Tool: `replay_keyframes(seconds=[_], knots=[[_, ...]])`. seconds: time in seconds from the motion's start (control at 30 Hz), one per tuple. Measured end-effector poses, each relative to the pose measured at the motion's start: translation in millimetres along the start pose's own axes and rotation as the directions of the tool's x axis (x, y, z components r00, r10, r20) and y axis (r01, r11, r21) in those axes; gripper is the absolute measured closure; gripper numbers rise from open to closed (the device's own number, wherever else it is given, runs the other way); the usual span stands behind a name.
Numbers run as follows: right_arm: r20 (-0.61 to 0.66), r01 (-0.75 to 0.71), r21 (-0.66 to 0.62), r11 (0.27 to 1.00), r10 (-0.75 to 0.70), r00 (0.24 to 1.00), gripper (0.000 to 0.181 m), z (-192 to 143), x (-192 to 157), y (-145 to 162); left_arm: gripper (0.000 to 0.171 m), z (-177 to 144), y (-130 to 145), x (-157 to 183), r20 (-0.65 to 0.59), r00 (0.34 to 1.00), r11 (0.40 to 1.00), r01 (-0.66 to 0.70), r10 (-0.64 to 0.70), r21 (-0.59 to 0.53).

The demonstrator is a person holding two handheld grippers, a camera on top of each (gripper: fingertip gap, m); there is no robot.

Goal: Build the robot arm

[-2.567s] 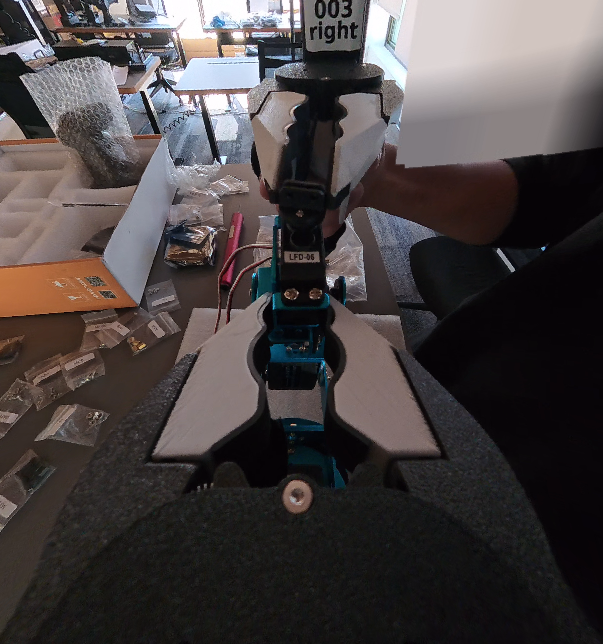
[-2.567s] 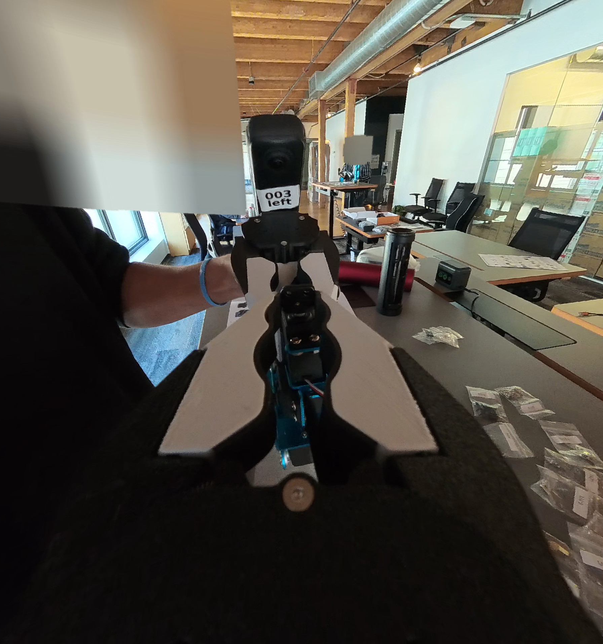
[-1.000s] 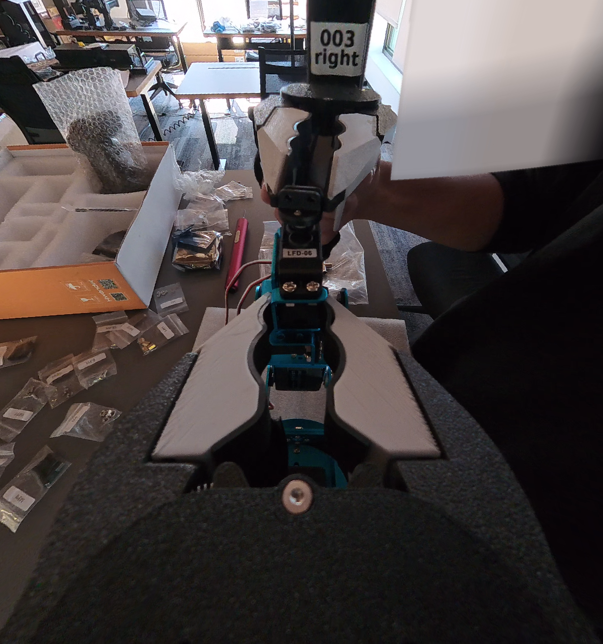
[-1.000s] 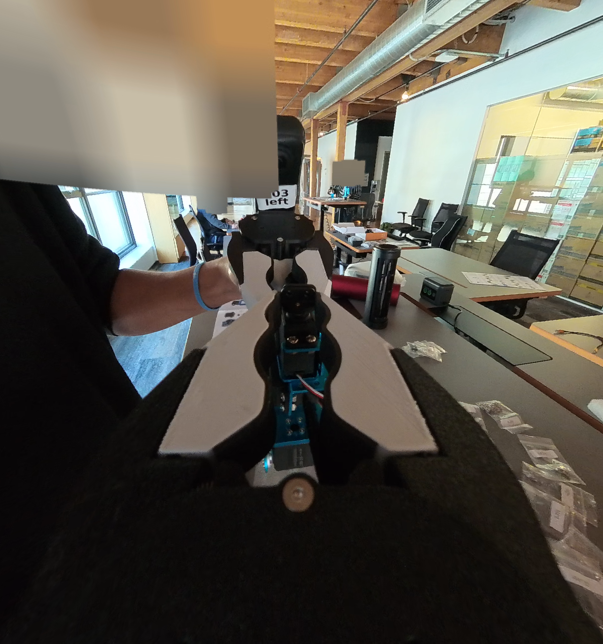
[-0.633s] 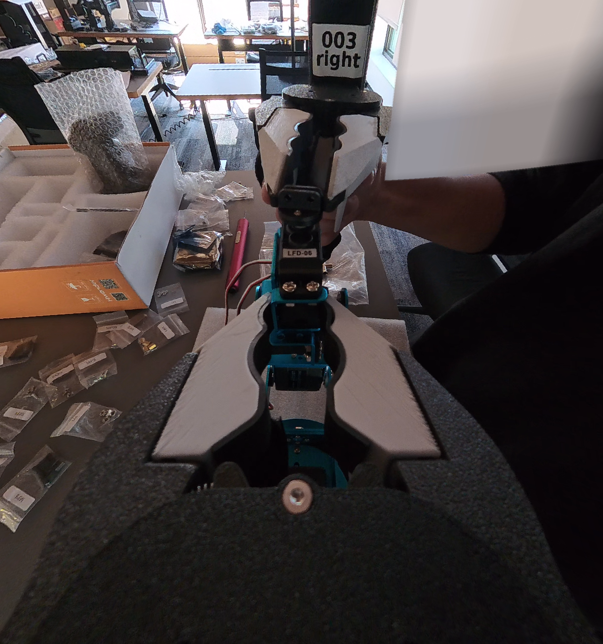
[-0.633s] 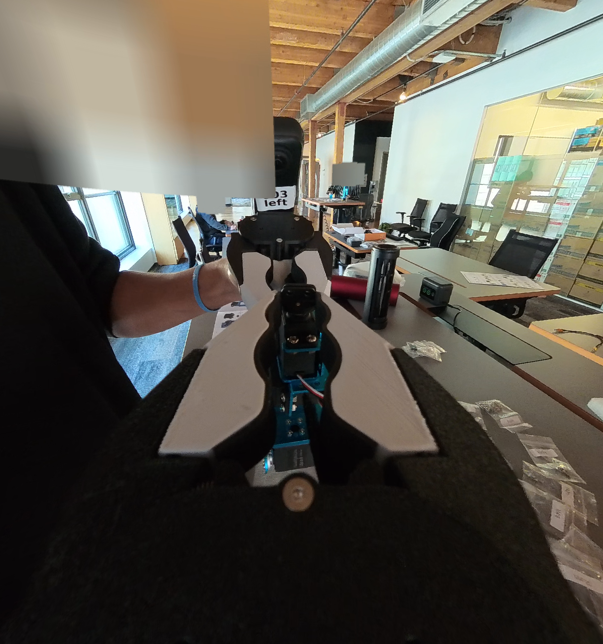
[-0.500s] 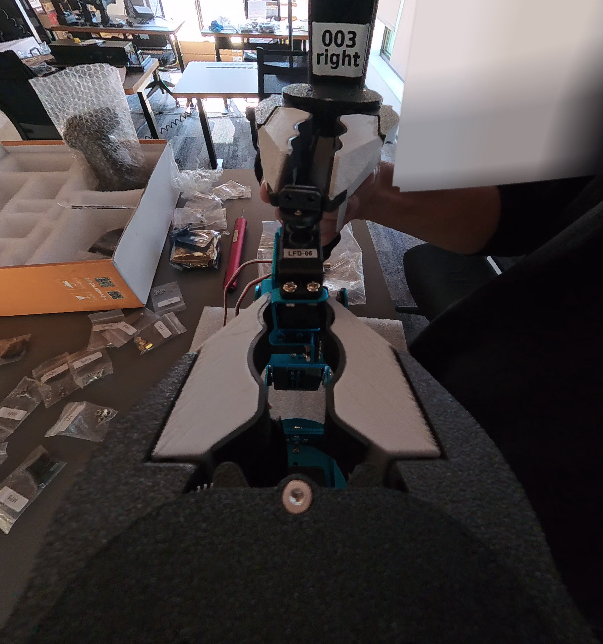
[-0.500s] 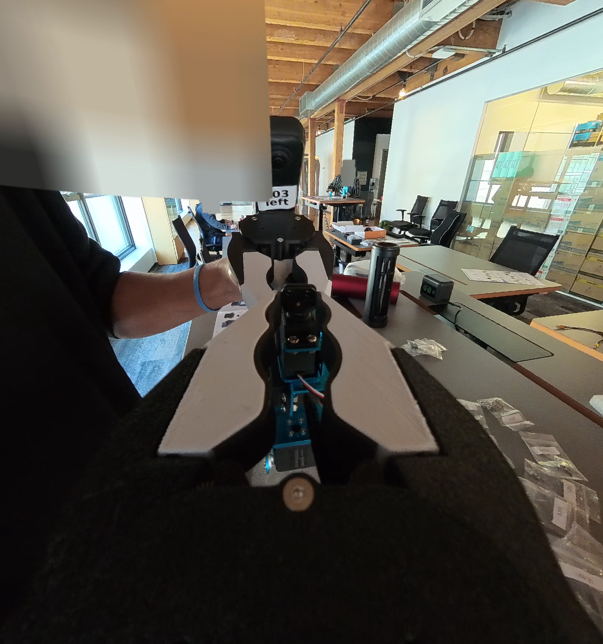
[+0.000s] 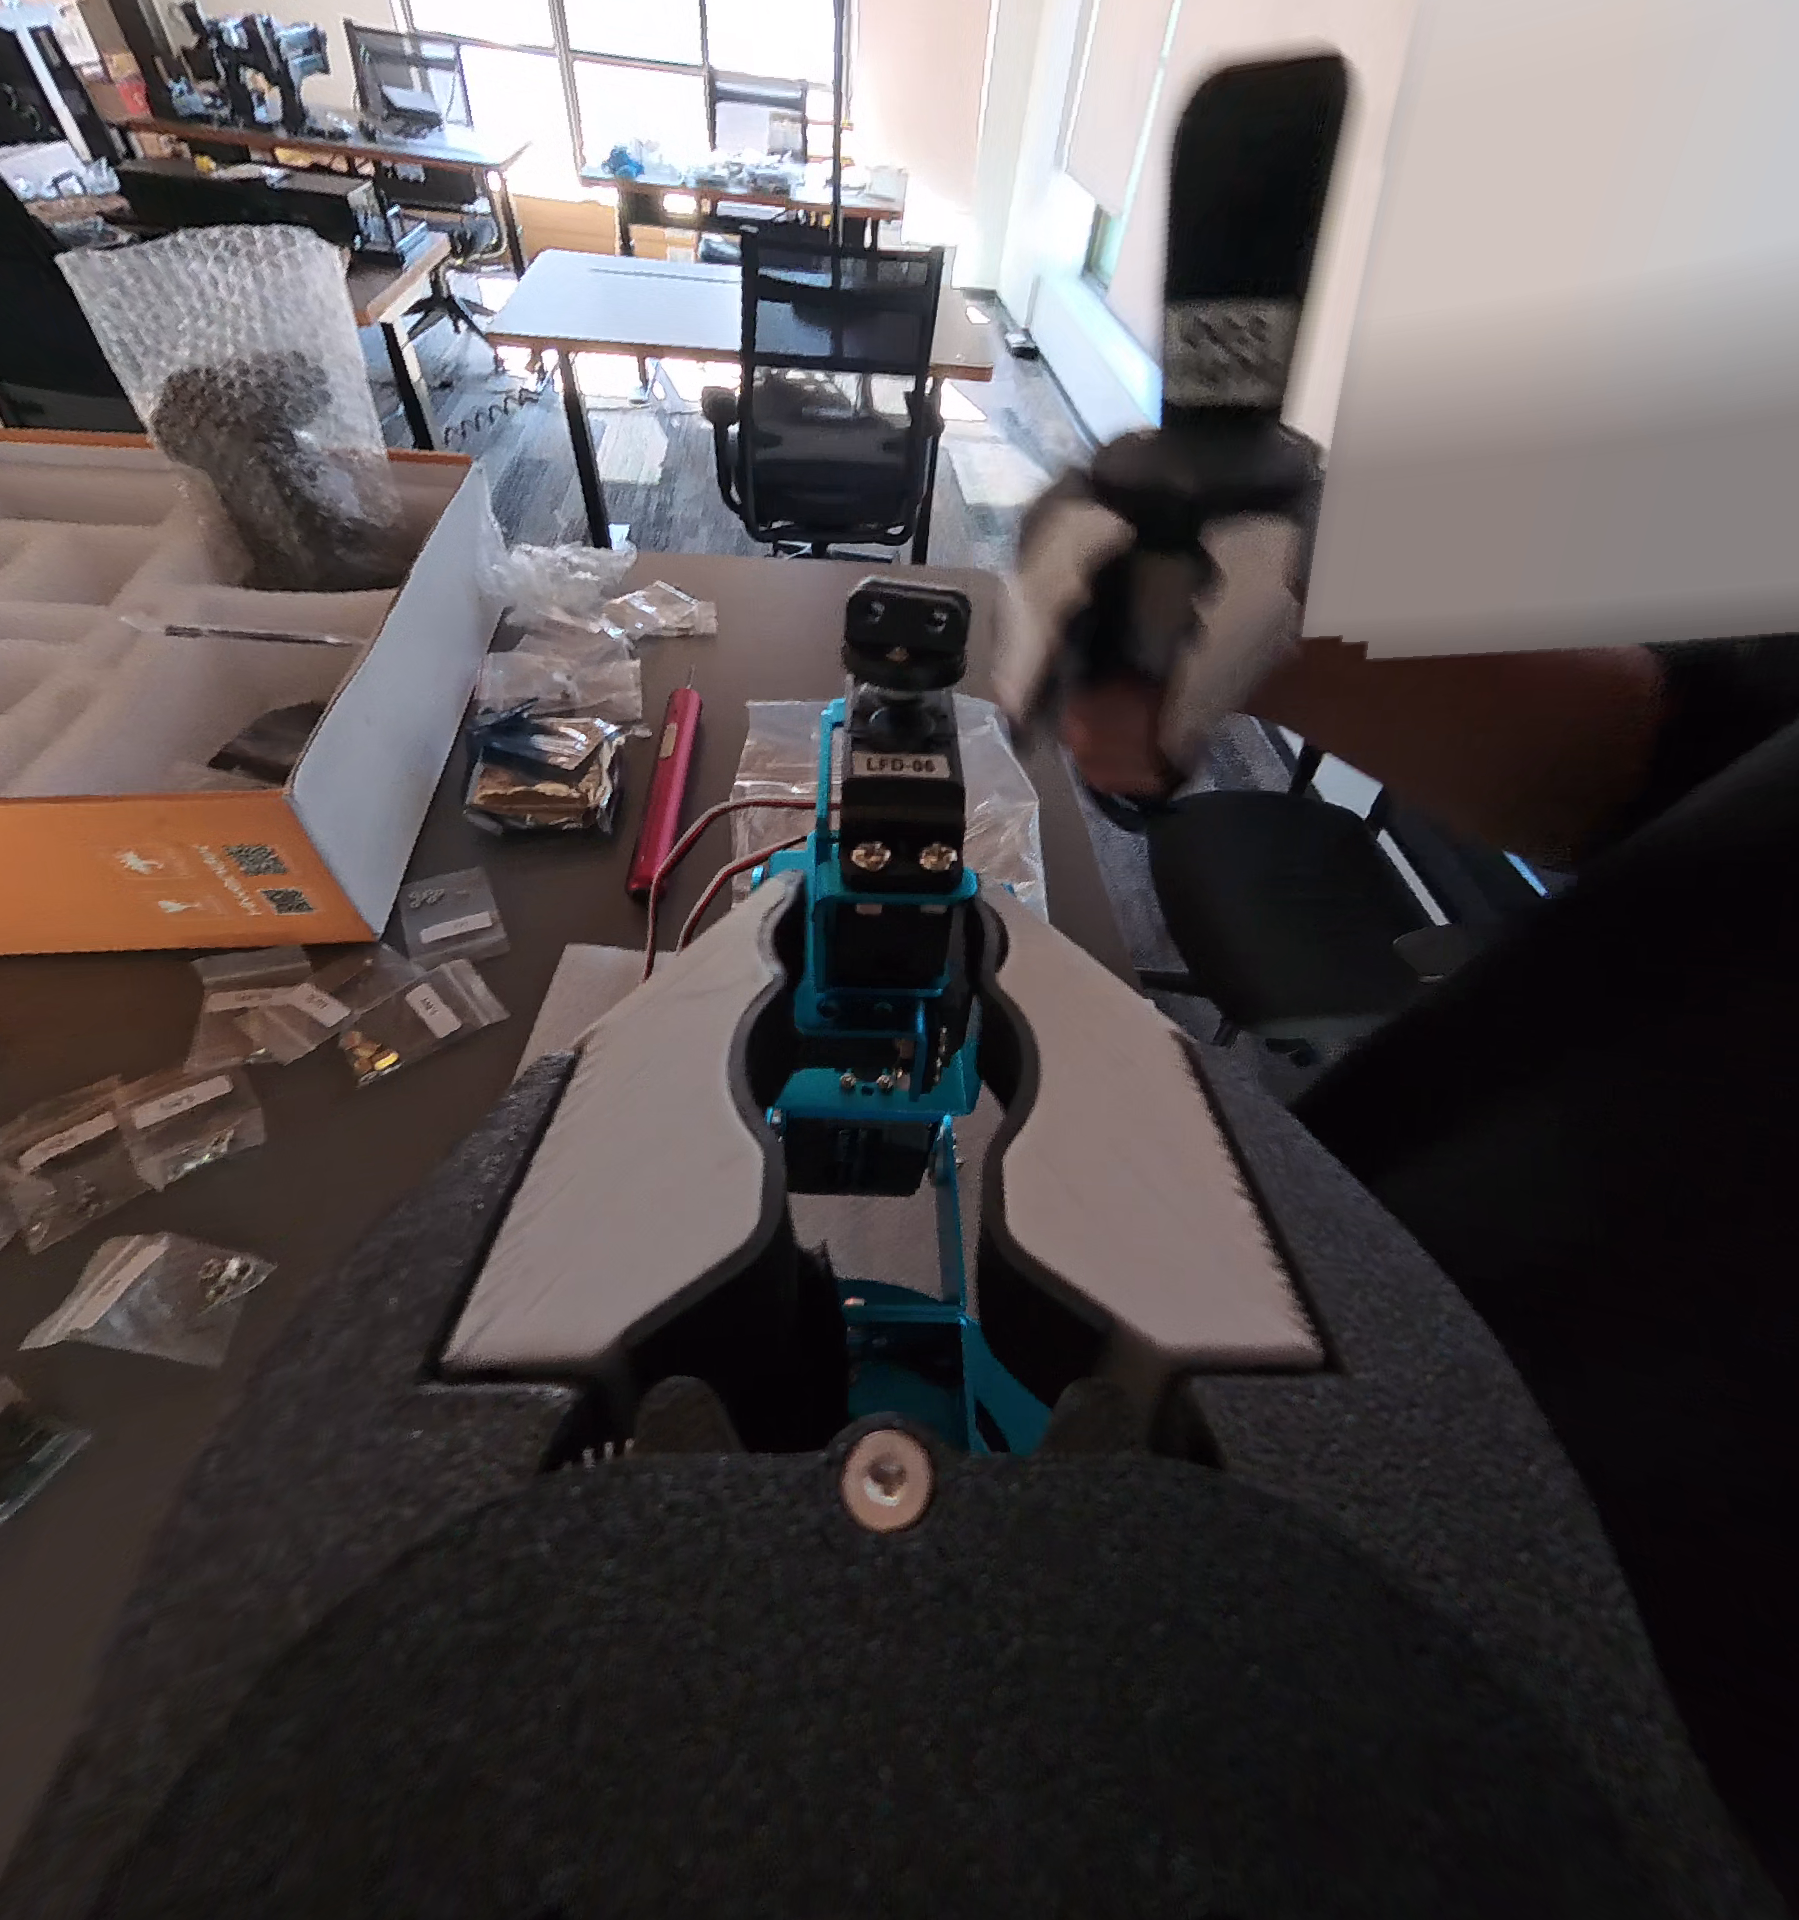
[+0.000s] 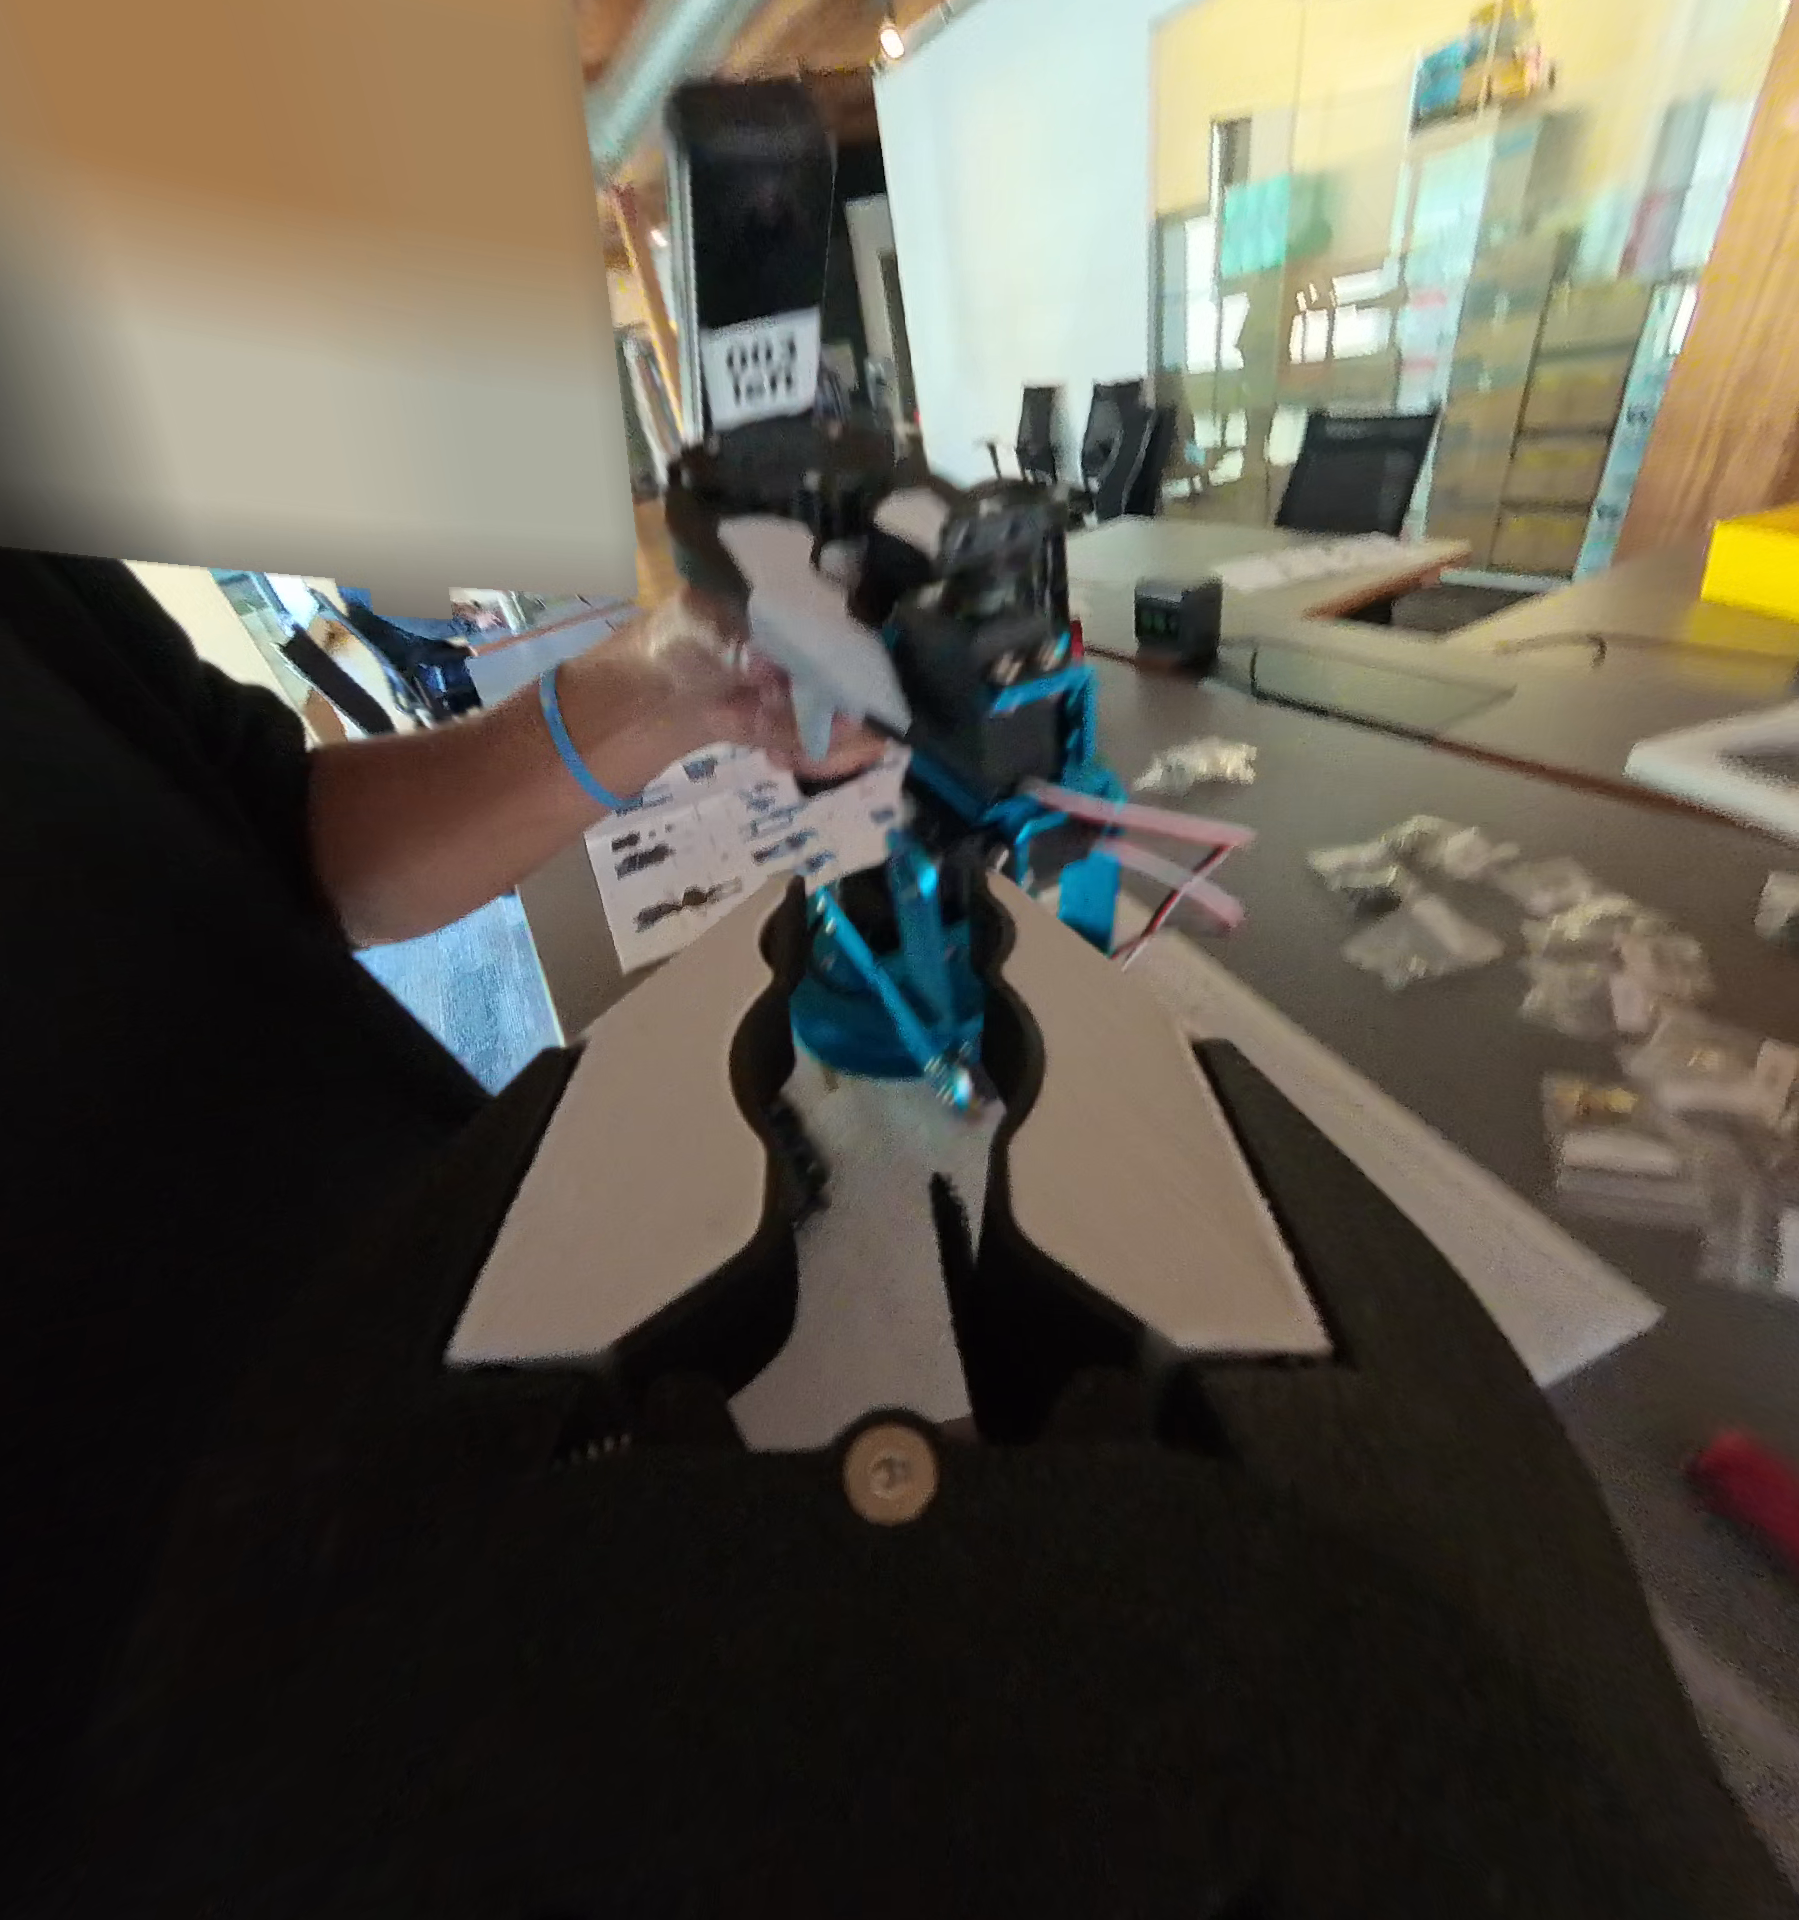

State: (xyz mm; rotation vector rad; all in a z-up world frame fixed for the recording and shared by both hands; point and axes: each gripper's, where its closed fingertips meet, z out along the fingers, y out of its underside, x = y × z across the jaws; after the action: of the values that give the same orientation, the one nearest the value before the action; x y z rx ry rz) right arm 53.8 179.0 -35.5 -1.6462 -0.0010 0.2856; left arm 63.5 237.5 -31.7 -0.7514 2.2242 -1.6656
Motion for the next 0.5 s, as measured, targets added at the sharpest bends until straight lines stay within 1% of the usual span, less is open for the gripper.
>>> replay_keyframes(seconds=[0.07,0.1,0.2,0.27,0.3,0.37,0.47,0.5], knots=[[-0.043,-0.054,-0.069,0.996,0.051,0.998,0.151,3,-16,30,0.131,-4,2,-1,0.014,1.000,1.000,0.010,-0.010,-0.002],[-0.069,-0.071,-0.118,0.990,0.063,0.996,0.151,7,-23,48,0.129,-8,4,-1,0.019,1.000,1.000,0.017,-0.017,0.002],[-0.149,-0.096,-0.266,0.959,0.058,0.987,0.150,19,-45,102,0.127,-26,12,-1,0.052,0.998,0.999,0.046,-0.048,0.023],[-0.180,-0.115,-0.321,0.940,0.059,0.982,0.150,32,-65,124,0.128,-42,22,0,0.075,0.993,0.996,0.089,-0.091,0.033],[-0.197,-0.113,-0.341,0.933,0.046,0.979,0.149,38,-74,132,0.128,-50,30,3,0.089,0.989,0.993,0.112,-0.114,0.032],[-0.279,-0.108,-0.360,0.927,0.004,0.960,0.150,46,-78,142,0.128,-62,52,14,0.103,0.984,0.989,0.148,-0.148,0.002],[-0.392,-0.154,-0.316,0.936,0.019,0.920,0.149,55,-73,145,0.128,-71,98,39,0.126,0.976,0.977,0.190,-0.177,-0.100],[-0.429,-0.159,-0.323,0.933,0.005,0.903,0.148,56,-69,148,0.128,-72,113,51,0.124,0.973,0.969,0.210,-0.194,-0.128]])
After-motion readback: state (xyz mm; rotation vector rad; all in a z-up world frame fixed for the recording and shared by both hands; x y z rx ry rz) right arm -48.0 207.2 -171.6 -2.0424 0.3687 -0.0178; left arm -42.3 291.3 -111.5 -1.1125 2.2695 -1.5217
